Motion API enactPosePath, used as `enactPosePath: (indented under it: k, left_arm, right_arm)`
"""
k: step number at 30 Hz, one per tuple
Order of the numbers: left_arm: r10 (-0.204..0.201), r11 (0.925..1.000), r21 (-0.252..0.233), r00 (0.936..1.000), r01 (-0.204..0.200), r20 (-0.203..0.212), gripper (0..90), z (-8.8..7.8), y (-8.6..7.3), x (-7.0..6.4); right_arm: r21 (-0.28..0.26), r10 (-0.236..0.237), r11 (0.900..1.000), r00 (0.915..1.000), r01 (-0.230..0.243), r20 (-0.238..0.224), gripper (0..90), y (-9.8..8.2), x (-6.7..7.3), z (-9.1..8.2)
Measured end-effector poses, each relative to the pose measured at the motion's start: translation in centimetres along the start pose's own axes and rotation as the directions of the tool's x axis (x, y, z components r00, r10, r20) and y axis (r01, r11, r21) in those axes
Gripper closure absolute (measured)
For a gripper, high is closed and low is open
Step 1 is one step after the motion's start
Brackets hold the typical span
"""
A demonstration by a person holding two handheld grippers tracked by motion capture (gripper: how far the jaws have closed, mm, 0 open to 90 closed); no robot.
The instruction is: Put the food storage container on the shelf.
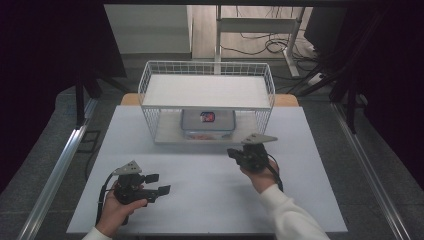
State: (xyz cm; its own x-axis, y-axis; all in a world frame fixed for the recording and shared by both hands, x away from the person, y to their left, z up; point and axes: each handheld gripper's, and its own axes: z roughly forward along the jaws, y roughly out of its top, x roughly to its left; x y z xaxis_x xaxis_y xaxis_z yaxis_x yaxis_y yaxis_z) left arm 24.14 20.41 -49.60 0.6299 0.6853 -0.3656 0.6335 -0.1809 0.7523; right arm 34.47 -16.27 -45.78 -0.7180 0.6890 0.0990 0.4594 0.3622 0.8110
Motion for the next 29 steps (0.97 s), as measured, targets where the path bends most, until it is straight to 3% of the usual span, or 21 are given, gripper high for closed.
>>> enactPosePath:
  k: [1, 4, 7, 12, 15, 23, 29]
  left_arm:
    - [0.000, 1.0000, 0.000, 1.0000, 0.000, 0.000, 29.1, 0.0, 0.0, 0.0]
    - [0.004, 1.0000, 0.009, 0.9998, -0.004, -0.021, 29.1, 0.2, 0.0, 0.0]
    - [0.006, 0.9998, 0.017, 0.9996, -0.005, -0.027, 29.1, 0.4, -0.1, 0.0]
    - [0.009, 0.9998, 0.020, 0.9993, -0.009, -0.037, 28.7, 0.5, -0.1, 0.0]
    - [0.007, 0.9997, 0.024, 0.9991, -0.006, -0.042, 28.6, 0.6, -0.1, 0.0]
    - [0.012, 0.9994, 0.032, 0.9990, -0.010, -0.044, 28.1, 0.6, -0.2, 0.1]
    - [0.008, 0.9996, 0.028, 0.9992, -0.007, -0.039, 28.1, 0.6, -0.1, 0.1]
  right_arm:
    - [0.000, 0.000, 1.000, 1.0000, 0.000, 0.000, 88.9, 0.0, 0.0, 0.0]
    - [0.010, -0.025, 1.000, 0.9990, 0.025, -0.037, 88.8, -2.7, -0.3, -3.7]
    - [0.018, -0.025, 1.000, 0.9988, 0.026, -0.041, 85.0, -4.4, -0.9, -5.6]
    - [0.010, 0.068, 0.998, 0.9973, -0.068, -0.028, 50.1, -6.5, -2.3, -7.7]
    - [0.000, 0.090, 0.996, 0.9959, -0.090, -0.014, 40.2, -6.9, -2.5, -8.1]
    - [0.035, 0.017, 0.999, 0.9999, -0.017, 0.002, 30.0, -6.9, -1.7, -7.4]
    - [0.033, -0.009, 0.999, 0.9995, 0.008, 0.032, 20.0, -6.9, -1.5, -7.2]
